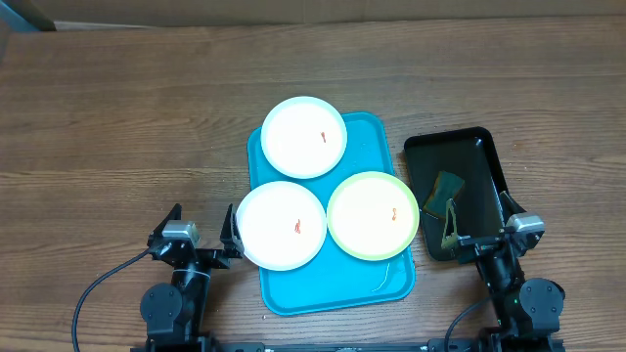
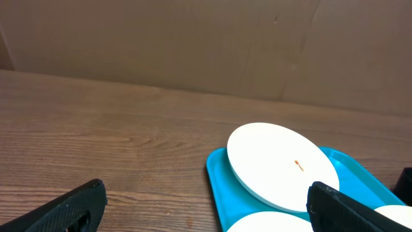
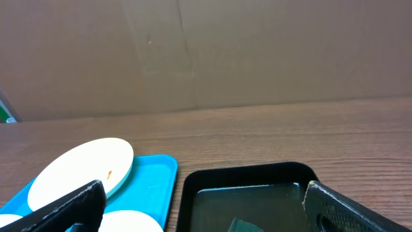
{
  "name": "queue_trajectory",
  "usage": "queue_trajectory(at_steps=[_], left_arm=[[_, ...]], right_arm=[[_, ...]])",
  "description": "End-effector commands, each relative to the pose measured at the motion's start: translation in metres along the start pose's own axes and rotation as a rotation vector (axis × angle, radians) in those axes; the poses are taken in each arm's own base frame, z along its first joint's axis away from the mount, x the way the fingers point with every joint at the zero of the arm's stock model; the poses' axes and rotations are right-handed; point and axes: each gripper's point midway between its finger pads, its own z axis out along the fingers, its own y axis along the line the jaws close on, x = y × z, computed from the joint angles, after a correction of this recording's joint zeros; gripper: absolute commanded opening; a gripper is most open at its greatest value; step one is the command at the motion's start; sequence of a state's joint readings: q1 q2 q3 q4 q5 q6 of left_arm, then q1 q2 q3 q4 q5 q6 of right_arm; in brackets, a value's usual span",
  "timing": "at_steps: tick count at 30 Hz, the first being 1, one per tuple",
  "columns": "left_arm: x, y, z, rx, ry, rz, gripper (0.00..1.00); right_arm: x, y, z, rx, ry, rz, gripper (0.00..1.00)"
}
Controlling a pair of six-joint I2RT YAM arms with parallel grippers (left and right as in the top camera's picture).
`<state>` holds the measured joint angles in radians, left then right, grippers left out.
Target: Clean dirty plates on tray and stack at the side
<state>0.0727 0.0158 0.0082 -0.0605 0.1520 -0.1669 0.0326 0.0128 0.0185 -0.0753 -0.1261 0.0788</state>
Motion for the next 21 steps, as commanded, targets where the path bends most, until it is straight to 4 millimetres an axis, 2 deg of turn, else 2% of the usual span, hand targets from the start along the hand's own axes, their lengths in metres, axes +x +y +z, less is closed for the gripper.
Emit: queue_trajectory(at_steps=[1, 18, 21], left_arm=[[0.0009, 0.0021, -0.0001, -0.009, 0.000, -0.014, 1.00], [0.0011, 0.0019, 0.0000, -0.007, 0.001, -0.015, 1.00], [0.0017, -0.0033, -0.0001, 0.023, 0.006, -0.063, 1.00]], right_arm=[[0.0021, -0.0016, 0.0001, 0.005, -0.002, 0.002, 1.00], [0.0021, -0.0017, 0.0001, 0.006, -0.002, 0.002, 1.00], [0.0021, -0.0016, 0.0001, 0.005, -0.002, 0.003, 1.00]])
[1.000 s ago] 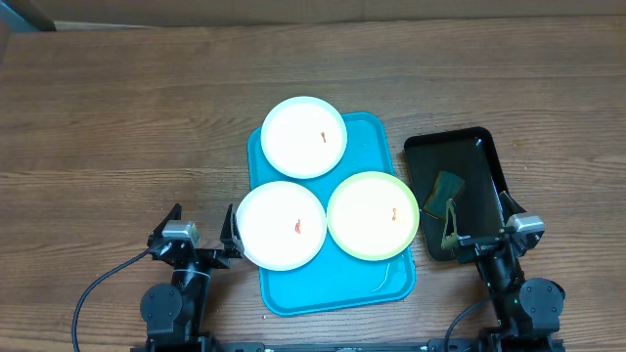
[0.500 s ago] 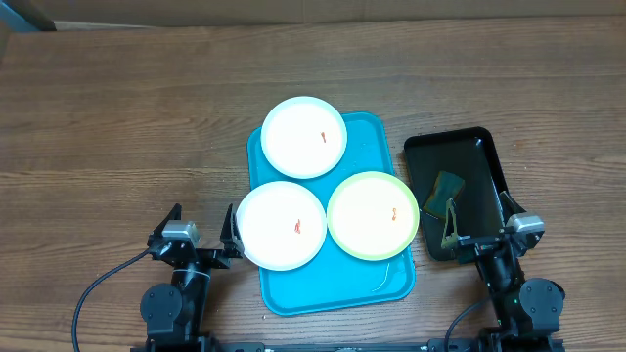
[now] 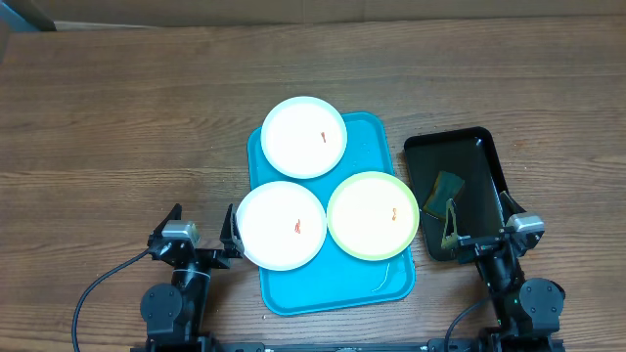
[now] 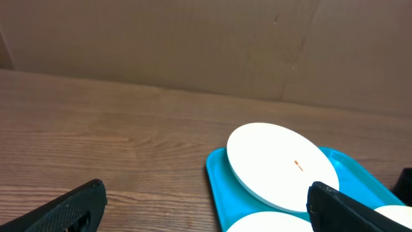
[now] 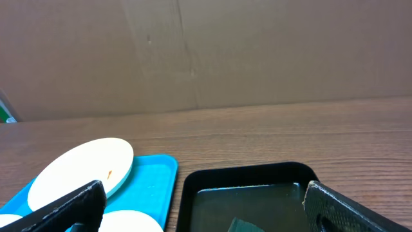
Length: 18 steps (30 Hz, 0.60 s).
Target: Clean dirty plates on tray and stack at the side
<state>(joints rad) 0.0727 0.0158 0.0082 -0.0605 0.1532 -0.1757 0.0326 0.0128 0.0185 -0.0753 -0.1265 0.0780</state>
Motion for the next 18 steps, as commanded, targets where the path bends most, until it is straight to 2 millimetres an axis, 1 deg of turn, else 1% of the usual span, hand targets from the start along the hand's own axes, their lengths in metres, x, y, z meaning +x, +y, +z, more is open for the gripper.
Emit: queue_trajectory(at_steps=[1, 4, 6, 9, 10, 13, 15, 16, 17, 18], left_arm=[[0.001, -0.005, 0.000, 0.034, 0.006, -0.100, 1.00], [0.001, -0.011, 0.000, 0.069, 0.013, -0.204, 1.00], [0.001, -0.021, -0.001, 0.120, 0.024, -0.252, 1.00], [0.000, -0.043, -0.006, 0.253, 0.045, -0.256, 1.00], [0.000, -0.049, -0.007, 0.284, 0.050, -0.253, 1.00], [-0.003, -0.057, -0.010, 0.336, 0.046, -0.245, 1.00], [-0.013, -0.063, -0.012, 0.370, 0.008, -0.228, 1.00], [-0.020, -0.066, -0.014, 0.392, -0.020, -0.214, 1.00], [-0.032, -0.070, -0.016, 0.413, -0.067, -0.195, 1.00], [-0.038, -0.071, -0.018, 0.420, -0.091, -0.186, 1.00]], right_arm=[[0.002, -0.002, 0.000, 0.005, -0.002, 0.003, 1.00], [0.002, -0.001, 0.000, 0.003, -0.003, 0.004, 1.00], [0.001, 0.006, 0.000, -0.036, -0.005, 0.002, 1.00], [-0.005, 0.031, -0.003, -0.180, -0.021, -0.008, 1.00], [-0.007, 0.043, -0.005, -0.249, -0.030, -0.015, 1.00], [-0.014, 0.070, -0.015, -0.412, -0.053, -0.030, 1.00], [-0.021, 0.076, -0.019, -0.452, -0.060, 0.029, 1.00], [-0.024, 0.077, -0.019, -0.454, -0.058, 0.064, 1.00], [-0.031, 0.078, -0.021, -0.457, -0.063, 0.095, 1.00], [-0.035, 0.079, -0.022, -0.460, -0.069, 0.104, 1.00]])
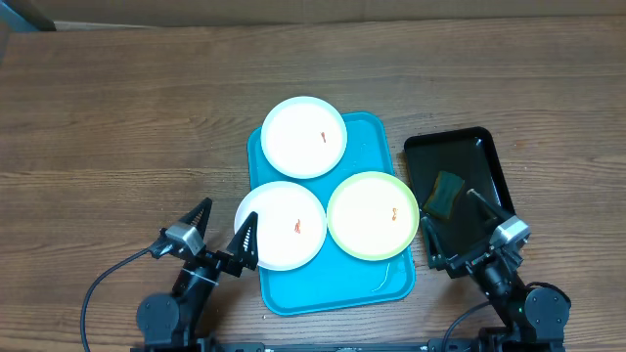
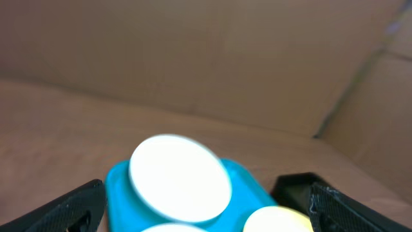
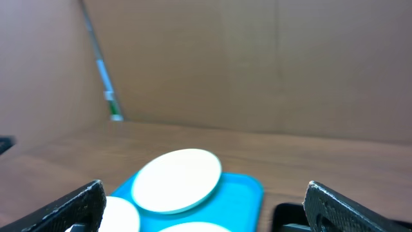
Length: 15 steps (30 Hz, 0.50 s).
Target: Clean dirty plates on tray and stack at the side
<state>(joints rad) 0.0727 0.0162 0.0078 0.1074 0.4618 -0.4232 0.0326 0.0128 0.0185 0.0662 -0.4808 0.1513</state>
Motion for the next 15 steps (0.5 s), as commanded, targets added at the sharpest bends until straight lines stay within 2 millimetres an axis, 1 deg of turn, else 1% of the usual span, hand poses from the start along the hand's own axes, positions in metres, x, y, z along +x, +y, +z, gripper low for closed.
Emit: queue_trajectory(at_steps=[1, 4, 6, 8, 12, 15], left_arm=[[-0.016, -0.020, -0.002, 0.095, -0.051, 0.028, 0.99], [-0.043, -0.032, -0.006, 0.115, -0.120, 0.067, 1.00], [-0.062, -0.043, -0.010, 0.128, -0.149, 0.084, 1.00], [-0.077, -0.049, -0.013, 0.115, -0.155, 0.083, 1.00], [-0.102, -0.057, -0.015, 0.065, -0.104, 0.045, 1.00], [-0.116, -0.061, -0.009, 0.039, -0.034, 0.007, 1.00]], right_arm=[[-0.020, 0.019, -0.003, -0.089, -0.027, 0.087, 1.00], [-0.044, 0.025, -0.006, -0.089, -0.059, 0.074, 1.00], [-0.060, 0.025, -0.008, -0.060, -0.060, 0.079, 1.00], [-0.073, 0.023, -0.009, -0.024, -0.043, 0.096, 1.00], [-0.099, 0.022, -0.005, 0.024, 0.032, 0.142, 1.00], [-0.113, 0.020, 0.006, 0.055, 0.142, 0.204, 1.00]])
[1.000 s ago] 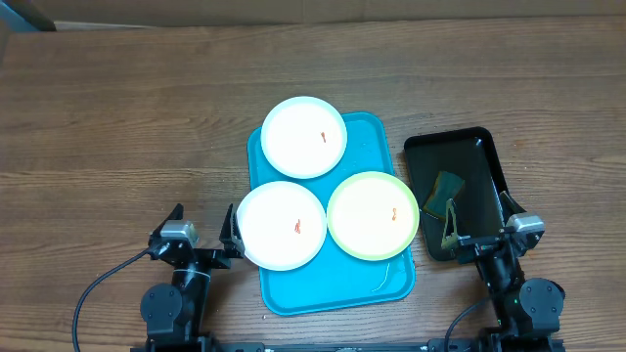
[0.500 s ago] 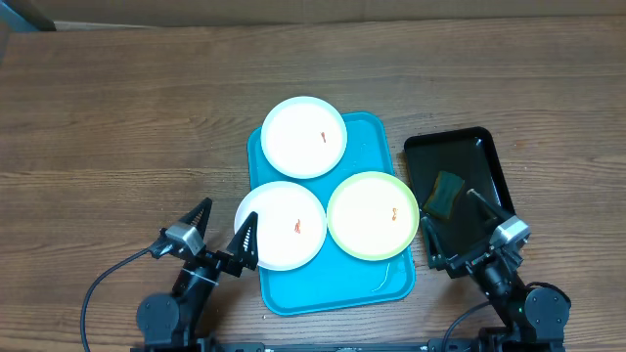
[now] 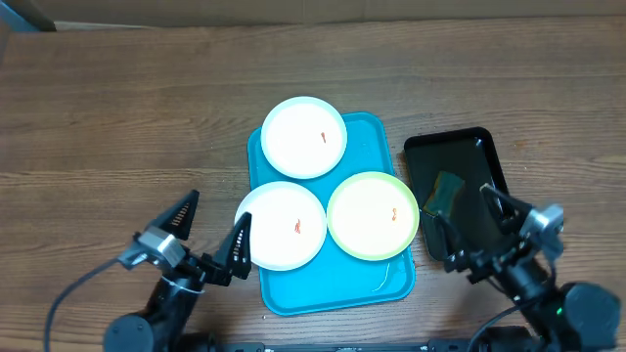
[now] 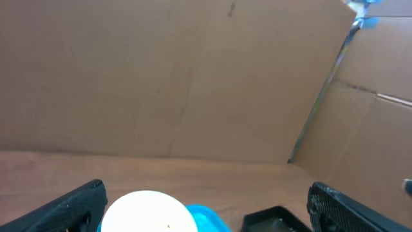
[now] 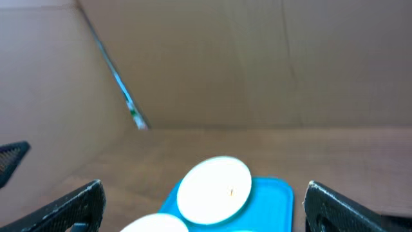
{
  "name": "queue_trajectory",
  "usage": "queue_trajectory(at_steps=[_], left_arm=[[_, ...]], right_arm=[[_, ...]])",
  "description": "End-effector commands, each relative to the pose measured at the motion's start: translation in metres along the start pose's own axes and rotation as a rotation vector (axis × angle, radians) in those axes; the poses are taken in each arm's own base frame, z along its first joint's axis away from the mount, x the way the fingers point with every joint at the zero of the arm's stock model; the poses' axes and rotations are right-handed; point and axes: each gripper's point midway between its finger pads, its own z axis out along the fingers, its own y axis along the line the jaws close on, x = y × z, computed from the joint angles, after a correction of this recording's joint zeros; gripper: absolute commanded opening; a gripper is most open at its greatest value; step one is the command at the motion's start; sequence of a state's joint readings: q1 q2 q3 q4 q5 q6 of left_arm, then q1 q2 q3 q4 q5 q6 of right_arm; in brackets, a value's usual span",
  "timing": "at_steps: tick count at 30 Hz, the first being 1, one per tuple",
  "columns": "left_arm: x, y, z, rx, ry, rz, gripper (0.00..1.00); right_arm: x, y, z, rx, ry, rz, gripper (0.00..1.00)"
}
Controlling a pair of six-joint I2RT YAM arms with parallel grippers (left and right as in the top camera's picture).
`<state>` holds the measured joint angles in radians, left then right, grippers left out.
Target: Clean dirty plates on tray and stack at the side
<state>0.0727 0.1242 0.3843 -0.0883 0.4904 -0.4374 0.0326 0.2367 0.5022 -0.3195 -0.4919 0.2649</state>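
Observation:
On the blue tray (image 3: 372, 284) lie three plates, each with a small red smear: a white one at the back (image 3: 304, 137), a white one at front left (image 3: 281, 226) and a green-rimmed one at front right (image 3: 373, 215). The back plate also shows in the left wrist view (image 4: 149, 211) and in the right wrist view (image 5: 214, 189). My left gripper (image 3: 211, 237) is open, raised near the table's front, left of the tray. My right gripper (image 3: 469, 235) is open over the front of the black tray (image 3: 479, 147), which holds a green sponge (image 3: 442, 192).
Brown cardboard walls close off the back of the wooden table (image 3: 117, 117). The black tray's corner (image 4: 270, 218) shows in the left wrist view. Bare table lies left of the blue tray and behind it.
Both arms have risen further from the table's front edge and tilted up. Both wrist views now show more wall and less table. The plates and the sponge have not moved.
At the two oldest moments both arms rested low at the front edge, grippers open, wrist views level with the table. Then both had lifted and turned towards the blue tray. Now they stand higher still. Nothing on either tray has been touched.

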Motion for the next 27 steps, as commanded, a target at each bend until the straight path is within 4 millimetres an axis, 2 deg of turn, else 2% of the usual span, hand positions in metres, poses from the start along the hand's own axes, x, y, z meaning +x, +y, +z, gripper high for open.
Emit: queue_trajectory(at_steps=[1, 7, 9, 12, 17, 18, 23, 24, 27], left_arm=[[-0.025, -0.006, 0.007, -0.022, 0.040, -0.028, 1.00], [-0.040, -0.021, 0.024, -0.036, 0.298, -0.160, 1.00], [-0.044, -0.022, 0.025, -0.051, 0.364, -0.118, 1.00], [-0.048, -0.024, 0.026, -0.051, 0.429, -0.038, 1.00], [-0.047, -0.036, 0.029, 0.026, 0.460, -0.074, 1.00], [-0.044, -0.035, 0.029, 0.020, 0.473, -0.083, 1.00], [-0.028, -0.025, 0.026, -0.026, 0.538, -0.107, 1.00], [-0.022, -0.023, 0.024, -0.029, 0.564, -0.106, 0.97], [0.002, -0.017, 0.017, -0.042, 0.676, -0.115, 0.85]], right_arm=[[-0.029, -0.001, 0.010, 0.052, 0.075, 0.058, 1.00], [-0.038, -0.017, 0.042, 0.155, 0.393, 0.203, 1.00], [-0.036, -0.023, 0.051, 0.180, 0.475, 0.249, 1.00], [-0.022, -0.022, 0.057, 0.170, 0.596, 0.332, 1.00], [0.010, -0.018, 0.061, 0.130, 0.770, 0.475, 1.00], [0.020, -0.027, 0.062, 0.170, 0.809, 0.492, 1.00], [0.041, -0.051, 0.063, 0.289, 0.883, 0.511, 1.00], [0.045, -0.061, 0.062, 0.353, 0.889, 0.519, 1.00], [0.060, -0.093, 0.050, 0.598, 0.906, 0.546, 0.88]])
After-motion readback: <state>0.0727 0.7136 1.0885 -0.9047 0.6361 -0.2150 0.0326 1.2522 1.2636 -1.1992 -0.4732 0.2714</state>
